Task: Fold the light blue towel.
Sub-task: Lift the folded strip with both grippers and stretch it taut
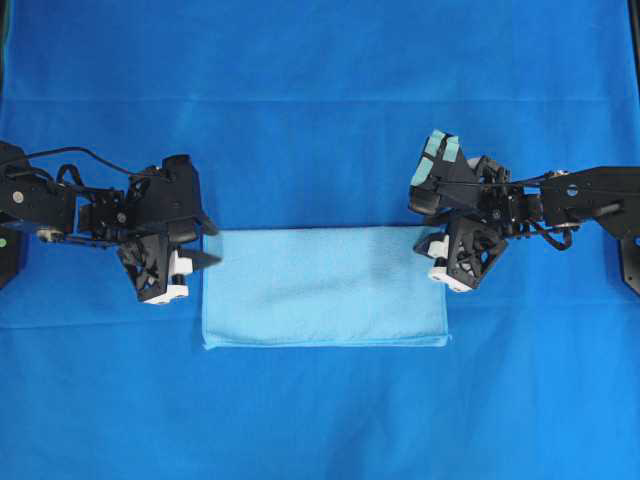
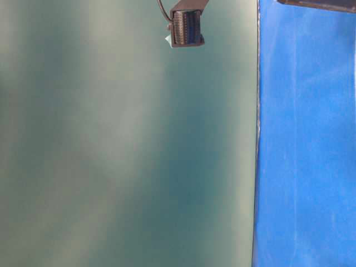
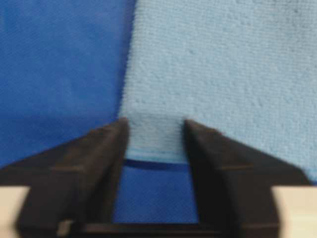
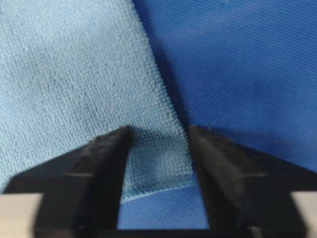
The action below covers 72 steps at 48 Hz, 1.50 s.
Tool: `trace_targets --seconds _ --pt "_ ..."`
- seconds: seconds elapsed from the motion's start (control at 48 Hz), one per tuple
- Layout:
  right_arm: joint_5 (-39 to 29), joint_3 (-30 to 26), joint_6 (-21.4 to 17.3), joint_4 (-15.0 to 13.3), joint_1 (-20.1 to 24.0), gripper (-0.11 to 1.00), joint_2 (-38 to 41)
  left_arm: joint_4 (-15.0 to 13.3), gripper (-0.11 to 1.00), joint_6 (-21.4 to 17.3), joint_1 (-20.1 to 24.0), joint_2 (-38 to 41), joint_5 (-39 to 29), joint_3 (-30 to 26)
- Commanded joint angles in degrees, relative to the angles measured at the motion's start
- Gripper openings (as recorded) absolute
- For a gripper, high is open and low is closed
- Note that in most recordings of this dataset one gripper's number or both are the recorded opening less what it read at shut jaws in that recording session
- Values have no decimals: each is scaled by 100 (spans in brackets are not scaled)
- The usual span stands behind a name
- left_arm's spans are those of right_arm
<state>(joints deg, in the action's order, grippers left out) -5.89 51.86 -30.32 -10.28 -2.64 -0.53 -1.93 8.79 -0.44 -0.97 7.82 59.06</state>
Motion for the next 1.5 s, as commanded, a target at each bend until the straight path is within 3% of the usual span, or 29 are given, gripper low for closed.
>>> trace_targets --seconds 0.0,0.125,0.167,0.625,1.063,1.313,1.479 --pt "9 -35 0 -9 26 46 -26 9 35 44 -9 -70 -35 -62" --pt "-18 -18 0 -9 53 9 -53 9 9 70 0 -70 -62 -70" --pt "-18 -18 0 -9 53 3 -62 9 3 70 18 -70 -79 -79" --pt "-79 -26 0 -18 79 3 -413 9 2 44 35 -510 -712 -272" --pt "-1485 -483 0 -18 545 3 -1907 9 2 62 35 -2004 -2197 -677" --pt "-1635 -554 -18 -18 756 3 -2408 9 2 62 35 -2654 -2391 -738" --pt "-1547 -554 -18 -26 765 3 -2435 9 2 62 -53 -2681 -2391 -791"
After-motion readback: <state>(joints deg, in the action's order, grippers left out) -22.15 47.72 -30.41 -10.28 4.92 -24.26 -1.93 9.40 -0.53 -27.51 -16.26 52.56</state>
